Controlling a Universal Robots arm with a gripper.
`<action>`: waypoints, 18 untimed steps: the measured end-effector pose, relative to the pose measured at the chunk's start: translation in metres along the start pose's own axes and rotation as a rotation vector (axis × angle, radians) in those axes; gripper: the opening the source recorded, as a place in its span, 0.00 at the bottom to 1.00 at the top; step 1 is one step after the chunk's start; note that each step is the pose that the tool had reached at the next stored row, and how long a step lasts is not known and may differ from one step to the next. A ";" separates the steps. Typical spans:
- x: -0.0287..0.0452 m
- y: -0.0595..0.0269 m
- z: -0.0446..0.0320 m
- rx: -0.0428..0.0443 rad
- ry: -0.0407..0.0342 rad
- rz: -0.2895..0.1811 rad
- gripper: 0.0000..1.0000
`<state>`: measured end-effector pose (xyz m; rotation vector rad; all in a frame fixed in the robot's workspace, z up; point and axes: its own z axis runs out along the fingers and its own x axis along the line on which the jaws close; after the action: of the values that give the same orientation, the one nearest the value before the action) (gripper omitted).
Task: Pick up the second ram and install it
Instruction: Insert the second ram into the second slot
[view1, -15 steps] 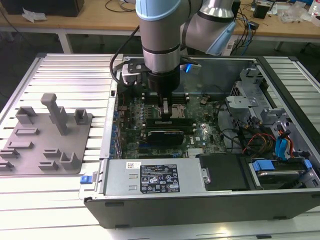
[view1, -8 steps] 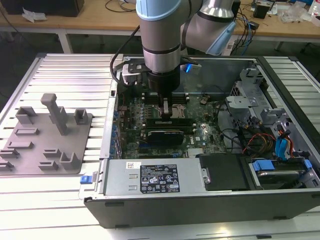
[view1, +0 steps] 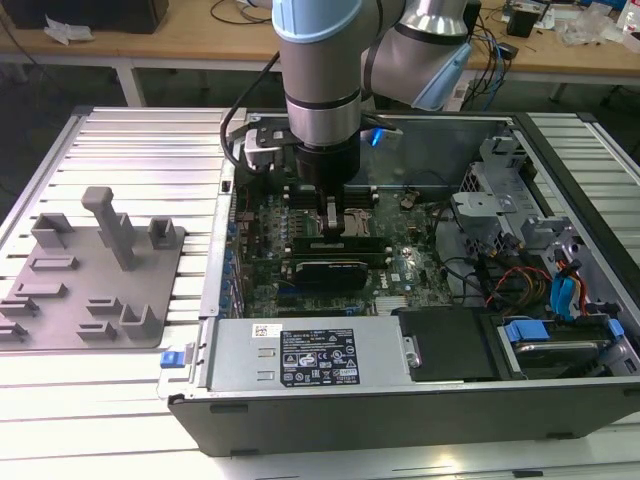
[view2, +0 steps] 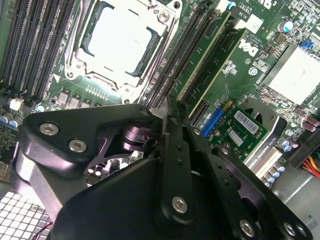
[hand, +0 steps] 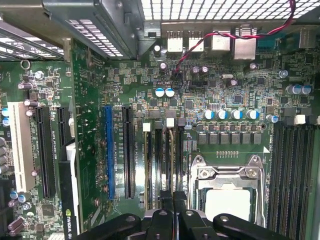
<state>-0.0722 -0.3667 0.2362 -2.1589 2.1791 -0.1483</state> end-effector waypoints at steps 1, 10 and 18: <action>0.0000 0.0000 0.0002 0.0000 -0.0001 0.000 0.09; -0.0001 0.0005 0.0053 0.0019 -0.0002 0.000 0.09; -0.0001 0.0008 0.0069 0.0018 0.0000 0.000 0.17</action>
<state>-0.0722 -0.3668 0.2292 -2.1580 2.1782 -0.1502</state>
